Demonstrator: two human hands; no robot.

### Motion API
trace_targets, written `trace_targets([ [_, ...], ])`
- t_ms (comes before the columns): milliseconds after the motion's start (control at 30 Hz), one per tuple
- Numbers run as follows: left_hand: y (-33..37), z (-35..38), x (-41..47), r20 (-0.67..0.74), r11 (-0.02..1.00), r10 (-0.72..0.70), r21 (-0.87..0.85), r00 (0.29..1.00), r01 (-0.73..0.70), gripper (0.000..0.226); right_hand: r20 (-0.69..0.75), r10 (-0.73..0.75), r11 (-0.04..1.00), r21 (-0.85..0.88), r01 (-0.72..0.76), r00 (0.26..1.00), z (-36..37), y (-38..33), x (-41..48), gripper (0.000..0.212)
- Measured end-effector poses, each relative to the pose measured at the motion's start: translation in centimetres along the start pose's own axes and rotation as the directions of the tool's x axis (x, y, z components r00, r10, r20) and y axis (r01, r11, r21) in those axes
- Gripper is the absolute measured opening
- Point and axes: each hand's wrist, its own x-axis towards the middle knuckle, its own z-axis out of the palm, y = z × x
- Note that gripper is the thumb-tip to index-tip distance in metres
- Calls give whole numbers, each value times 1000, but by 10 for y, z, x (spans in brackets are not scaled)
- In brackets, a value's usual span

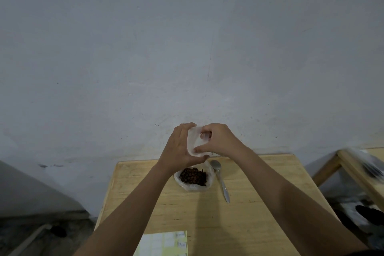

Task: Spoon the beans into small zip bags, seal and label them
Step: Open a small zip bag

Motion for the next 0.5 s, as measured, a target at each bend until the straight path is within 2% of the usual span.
trace_targets([
  [67,-6,0,-1,0,1000,-19,1,1000,19,83,19,19,994,107,-21,1000,1,5,2,49],
  [133,-15,-1,-1,17,996,-84,-3,996,84,90,20,39,960,275,-43,999,2,12,4,37],
  [233,-30,-1,-5,25,987,-160,34,987,159,94,-48,111,844,533,-69,993,10,34,8,16],
  [300,-39,1,-9,14,977,-208,55,978,207,95,-97,233,778,616,-126,968,22,62,10,13],
  [367,-46,4,-15,3,969,-239,69,971,239,95,-139,330,808,553,-203,934,42,98,8,15],
  [500,-56,11,-29,1,951,-300,70,954,300,95,-210,418,877,348,-333,884,97,158,-8,16],
])
